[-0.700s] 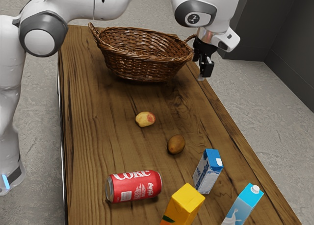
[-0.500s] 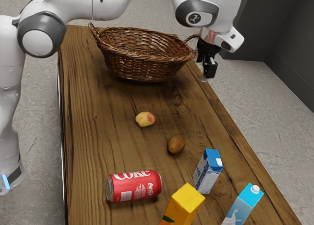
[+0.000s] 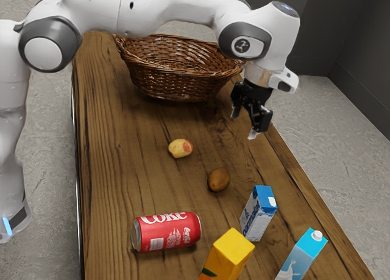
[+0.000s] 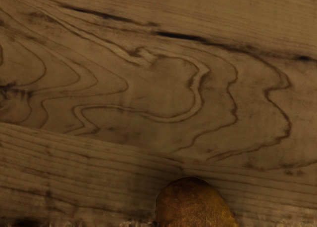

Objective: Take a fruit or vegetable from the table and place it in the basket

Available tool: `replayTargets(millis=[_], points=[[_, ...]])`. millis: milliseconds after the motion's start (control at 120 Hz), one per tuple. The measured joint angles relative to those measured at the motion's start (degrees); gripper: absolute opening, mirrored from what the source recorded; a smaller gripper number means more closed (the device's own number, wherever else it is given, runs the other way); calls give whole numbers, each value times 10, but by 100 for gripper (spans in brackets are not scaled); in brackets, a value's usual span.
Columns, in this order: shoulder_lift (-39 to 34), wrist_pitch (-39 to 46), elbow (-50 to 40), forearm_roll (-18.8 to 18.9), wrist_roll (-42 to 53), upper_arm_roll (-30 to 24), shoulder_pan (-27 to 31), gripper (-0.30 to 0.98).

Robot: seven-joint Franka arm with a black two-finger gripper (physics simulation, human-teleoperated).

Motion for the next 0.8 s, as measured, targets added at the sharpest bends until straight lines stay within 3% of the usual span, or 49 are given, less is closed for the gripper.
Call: replayTargets(millis=[150,375,575,800], points=[[-31,29,-104,-52,-87,5,17,69],[-27,91,-146,-88,-184,8,17,69],[-24,145,-180,-91,-246,8,12,69],[-19,167,-191,-42,-291,4,-8,69]])
